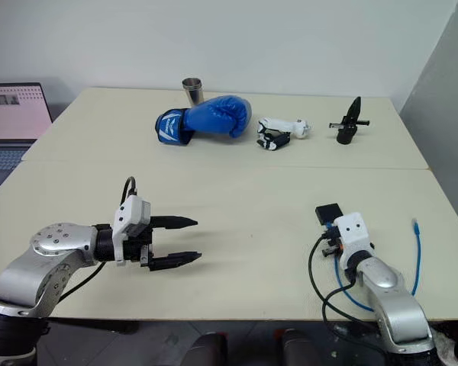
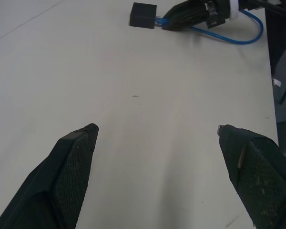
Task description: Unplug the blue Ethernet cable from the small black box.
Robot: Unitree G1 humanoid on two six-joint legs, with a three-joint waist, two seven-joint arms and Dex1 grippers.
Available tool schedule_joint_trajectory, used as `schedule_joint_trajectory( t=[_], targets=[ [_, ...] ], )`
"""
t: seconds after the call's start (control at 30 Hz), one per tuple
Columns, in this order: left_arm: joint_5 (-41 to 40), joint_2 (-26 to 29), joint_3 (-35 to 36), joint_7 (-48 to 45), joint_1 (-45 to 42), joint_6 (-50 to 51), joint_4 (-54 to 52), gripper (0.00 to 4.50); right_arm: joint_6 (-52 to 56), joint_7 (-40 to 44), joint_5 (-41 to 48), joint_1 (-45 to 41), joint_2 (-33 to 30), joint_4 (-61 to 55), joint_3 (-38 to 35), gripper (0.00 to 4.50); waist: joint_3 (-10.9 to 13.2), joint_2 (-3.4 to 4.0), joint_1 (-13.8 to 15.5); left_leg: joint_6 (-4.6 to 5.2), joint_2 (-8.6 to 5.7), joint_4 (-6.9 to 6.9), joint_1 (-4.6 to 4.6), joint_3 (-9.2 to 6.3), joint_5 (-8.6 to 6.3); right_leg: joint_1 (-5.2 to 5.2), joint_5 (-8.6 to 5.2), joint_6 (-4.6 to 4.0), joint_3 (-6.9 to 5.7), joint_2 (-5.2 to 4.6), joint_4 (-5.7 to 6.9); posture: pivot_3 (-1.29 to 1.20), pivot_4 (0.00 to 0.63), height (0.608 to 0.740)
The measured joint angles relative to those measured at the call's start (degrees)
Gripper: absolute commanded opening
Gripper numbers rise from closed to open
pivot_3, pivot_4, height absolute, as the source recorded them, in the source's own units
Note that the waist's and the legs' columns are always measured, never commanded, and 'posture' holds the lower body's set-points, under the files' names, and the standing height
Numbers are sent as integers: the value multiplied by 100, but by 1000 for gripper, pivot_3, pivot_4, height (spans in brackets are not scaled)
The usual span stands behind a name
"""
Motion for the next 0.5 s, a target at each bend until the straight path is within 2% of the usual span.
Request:
schedule_joint_trajectory(
  t=[0.13,0.23,0.33,0.5],
  targets=[
    [-266,-158,28,80,-232,364,219,4299,-590,396,-430,-51,-560,77,362,104,1,0,-6,0,-1,0,0,1,0,-2,0,0,-1,1,1,0,150,740],
    [-709,-265,119,75,-534,877,404,4299,-1339,848,-785,-432,-990,122,745,104,1,1,-36,1,0,1,0,2,0,-5,0,1,-1,3,5,0,150,740],
    [-1254,-300,204,28,-910,1557,640,4299,-2456,1372,-1209,-1059,-1386,289,1160,104,1,0,-66,1,1,1,0,-1,0,-6,0,1,-5,6,5,0,150,740],
    [-2105,-377,335,-65,-1648,2737,1133,4299,-4942,2172,-1710,-2622,-1501,1103,1837,104,9,0,-100,1,1,2,-3,-3,0,-5,1,1,-7,7,5,0,150,740]
  ],
)
